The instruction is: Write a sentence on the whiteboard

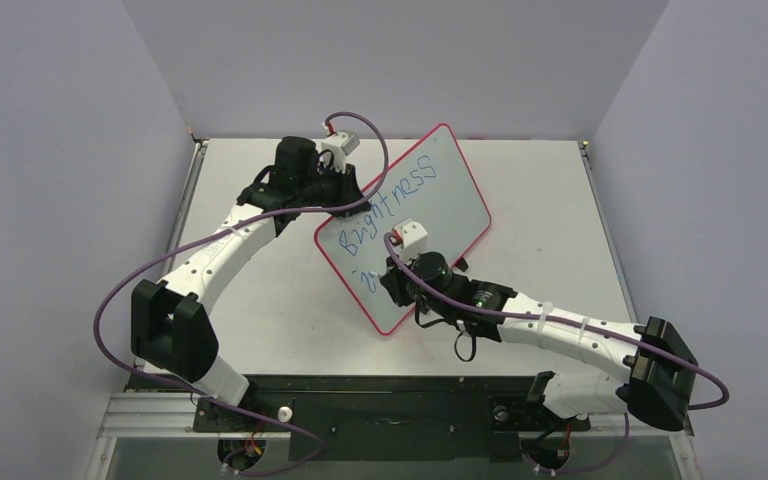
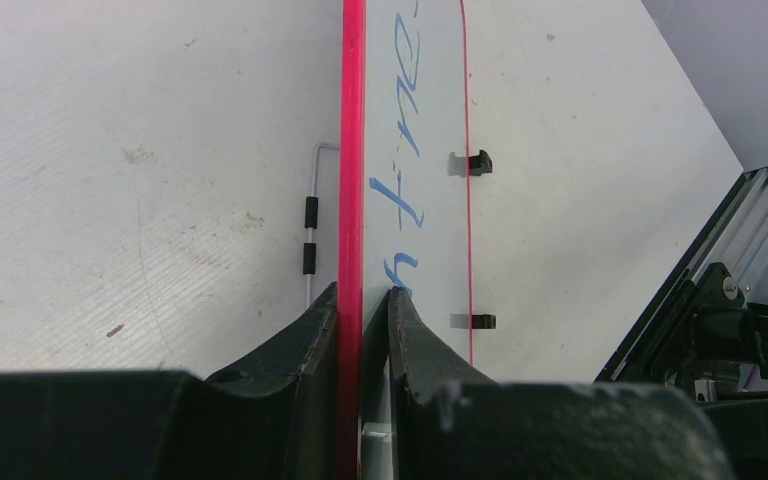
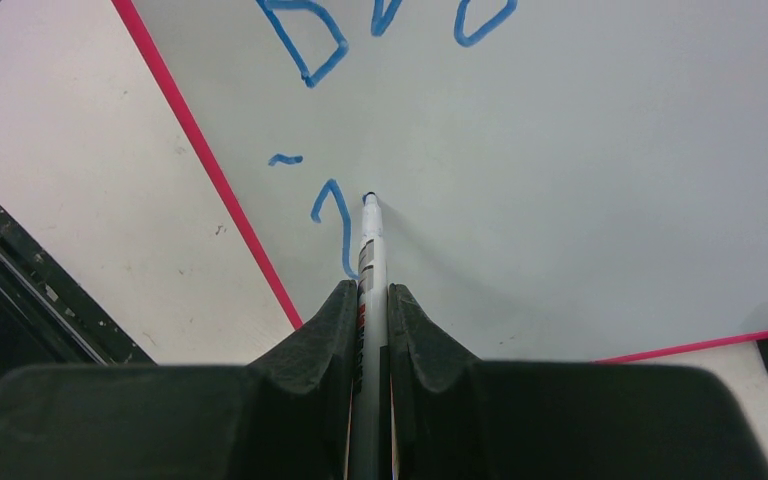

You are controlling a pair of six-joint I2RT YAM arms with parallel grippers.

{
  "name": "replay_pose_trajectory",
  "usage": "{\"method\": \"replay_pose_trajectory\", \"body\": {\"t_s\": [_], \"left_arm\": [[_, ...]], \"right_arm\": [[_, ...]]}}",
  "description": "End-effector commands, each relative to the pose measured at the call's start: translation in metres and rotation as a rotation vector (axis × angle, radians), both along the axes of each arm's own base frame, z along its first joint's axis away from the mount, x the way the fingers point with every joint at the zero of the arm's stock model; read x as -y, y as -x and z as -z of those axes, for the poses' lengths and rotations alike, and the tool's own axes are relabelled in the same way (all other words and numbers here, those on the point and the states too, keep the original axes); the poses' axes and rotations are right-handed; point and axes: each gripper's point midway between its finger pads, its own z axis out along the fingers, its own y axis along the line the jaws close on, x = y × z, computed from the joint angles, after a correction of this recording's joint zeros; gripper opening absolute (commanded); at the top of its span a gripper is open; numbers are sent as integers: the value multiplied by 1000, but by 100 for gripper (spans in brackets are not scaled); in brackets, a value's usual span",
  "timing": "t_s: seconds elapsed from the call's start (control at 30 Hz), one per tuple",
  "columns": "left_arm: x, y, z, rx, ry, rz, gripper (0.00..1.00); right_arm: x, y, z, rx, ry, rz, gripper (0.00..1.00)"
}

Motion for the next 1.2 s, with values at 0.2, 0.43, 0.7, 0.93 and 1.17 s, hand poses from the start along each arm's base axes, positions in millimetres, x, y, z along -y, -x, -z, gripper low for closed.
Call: {"method": "replay_pose_trajectory", "body": {"t_s": [0.2,0.43,0.7,0.93,1.17], "left_arm": [[-20,-30,-40,243,-62,-88,0],[-20,-30,-41,245,-62,-88,0],[-20,-29,-43,249,-60,-88,0],[-20,-30,-43,249,-61,-89,0],[-20,-30,-42,248,-63,-89,0]], "right_arm": [[-9,-25,-34,61,-38,35,0],[-5,-35,-27,38,-27,67,0],[0,-32,-16,12,-16,76,0],[7,-23,2,-27,-6,77,0],[14,-12,9,-47,-16,73,0]]}}
